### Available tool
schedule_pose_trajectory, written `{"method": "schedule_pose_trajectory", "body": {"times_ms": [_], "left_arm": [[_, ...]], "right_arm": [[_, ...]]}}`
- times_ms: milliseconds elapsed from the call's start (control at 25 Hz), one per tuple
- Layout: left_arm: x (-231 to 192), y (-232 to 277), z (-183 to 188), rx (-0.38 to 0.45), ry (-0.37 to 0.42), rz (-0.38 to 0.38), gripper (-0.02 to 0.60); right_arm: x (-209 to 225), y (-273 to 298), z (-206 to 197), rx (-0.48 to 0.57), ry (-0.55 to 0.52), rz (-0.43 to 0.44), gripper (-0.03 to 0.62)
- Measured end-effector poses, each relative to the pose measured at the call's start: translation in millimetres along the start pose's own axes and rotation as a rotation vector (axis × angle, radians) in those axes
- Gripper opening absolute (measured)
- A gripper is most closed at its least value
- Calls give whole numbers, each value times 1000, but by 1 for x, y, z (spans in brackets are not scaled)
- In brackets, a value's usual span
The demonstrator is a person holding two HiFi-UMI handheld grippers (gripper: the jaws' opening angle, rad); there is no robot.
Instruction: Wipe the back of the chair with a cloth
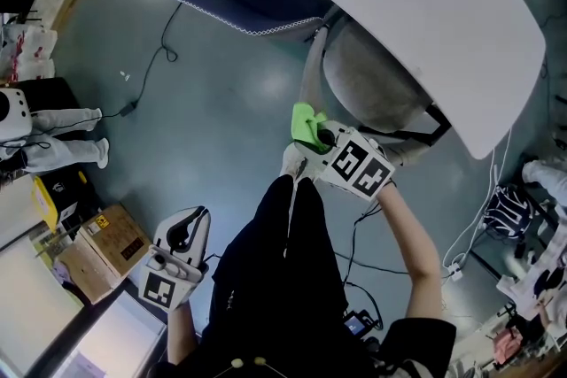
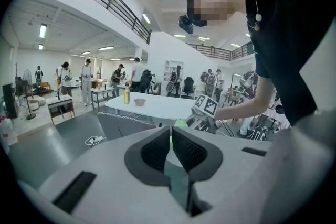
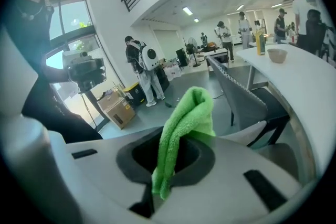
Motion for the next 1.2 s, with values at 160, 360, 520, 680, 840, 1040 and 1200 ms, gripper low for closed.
{"method": "schedule_pose_trajectory", "body": {"times_ms": [160,360,520,680,840,1040,1200], "left_arm": [[-1,0,1,1,2,-1,17],[-7,-3,3,8,-1,21,17],[-5,-4,2,17,-11,20,17],[-7,-10,0,5,-18,29,17],[-11,-14,-1,3,-21,46,17],[-12,-17,-3,-4,-28,51,17],[-13,-18,-5,-13,-31,52,17]], "right_arm": [[41,-11,5,22,-4,-129,20],[102,-13,-18,40,97,-332,20],[151,-5,-58,50,280,-471,20],[184,14,-110,8,467,-534,20],[188,43,-153,-77,540,-514,20],[192,58,-156,-62,556,-519,20],[196,57,-146,-33,546,-489,20]]}}
Point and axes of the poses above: the fingertips, and each gripper's own axes: y forward along the fingers, x to its right, z out of its top, the point moved 2 cm from there along -y, backward along the fingers, and after that the axes turned 13 degrees about x, right-handed, at the moved point
